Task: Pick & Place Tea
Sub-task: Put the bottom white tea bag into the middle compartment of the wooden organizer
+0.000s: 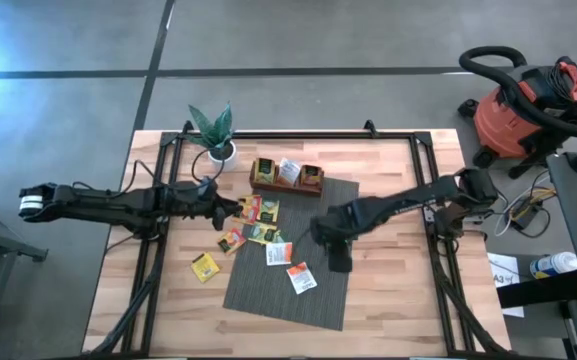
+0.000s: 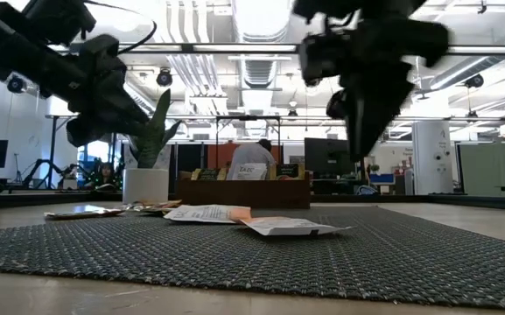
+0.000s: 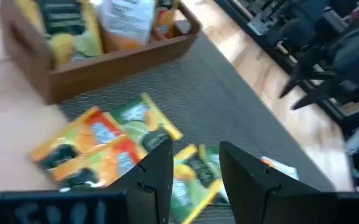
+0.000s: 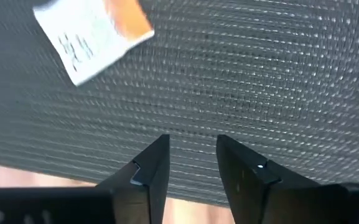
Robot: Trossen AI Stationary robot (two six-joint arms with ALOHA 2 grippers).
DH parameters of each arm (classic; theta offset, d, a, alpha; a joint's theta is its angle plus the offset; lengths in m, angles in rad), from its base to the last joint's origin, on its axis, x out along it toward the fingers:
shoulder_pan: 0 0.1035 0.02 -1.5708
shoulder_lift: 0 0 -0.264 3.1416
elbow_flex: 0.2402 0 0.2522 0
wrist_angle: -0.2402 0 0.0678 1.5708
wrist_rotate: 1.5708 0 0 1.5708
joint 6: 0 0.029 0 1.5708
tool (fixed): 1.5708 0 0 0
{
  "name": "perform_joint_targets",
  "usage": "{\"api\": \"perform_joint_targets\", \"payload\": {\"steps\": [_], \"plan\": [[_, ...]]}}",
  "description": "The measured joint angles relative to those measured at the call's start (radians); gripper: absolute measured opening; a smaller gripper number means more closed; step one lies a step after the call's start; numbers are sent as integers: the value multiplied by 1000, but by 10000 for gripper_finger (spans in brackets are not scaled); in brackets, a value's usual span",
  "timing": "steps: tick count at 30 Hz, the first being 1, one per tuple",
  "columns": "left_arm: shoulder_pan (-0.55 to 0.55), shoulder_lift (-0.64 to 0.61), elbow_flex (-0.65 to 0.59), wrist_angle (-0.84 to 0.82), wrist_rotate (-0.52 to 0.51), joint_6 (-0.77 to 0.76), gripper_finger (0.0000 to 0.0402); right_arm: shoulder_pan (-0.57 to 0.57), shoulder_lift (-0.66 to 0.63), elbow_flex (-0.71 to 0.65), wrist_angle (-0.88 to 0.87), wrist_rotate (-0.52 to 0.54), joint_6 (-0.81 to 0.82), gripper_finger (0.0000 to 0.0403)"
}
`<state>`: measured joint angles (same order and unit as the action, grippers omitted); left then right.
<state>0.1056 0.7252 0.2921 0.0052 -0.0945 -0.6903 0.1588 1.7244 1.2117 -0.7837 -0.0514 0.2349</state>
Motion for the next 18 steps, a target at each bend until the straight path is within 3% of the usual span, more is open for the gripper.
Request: {"api": "perform_joint_targets", "payload": {"steps": [3, 7, 18], "plan": [[-36, 51, 64, 6, 0, -16, 123, 63, -33, -44, 57, 82, -72, 132], [-107, 178, 208, 3, -17, 45, 123, 136, -76, -135, 154, 108, -123, 132], [-267, 683, 528, -214, -37, 165, 123, 276, -71, -283, 442, 108, -298, 132]]}}
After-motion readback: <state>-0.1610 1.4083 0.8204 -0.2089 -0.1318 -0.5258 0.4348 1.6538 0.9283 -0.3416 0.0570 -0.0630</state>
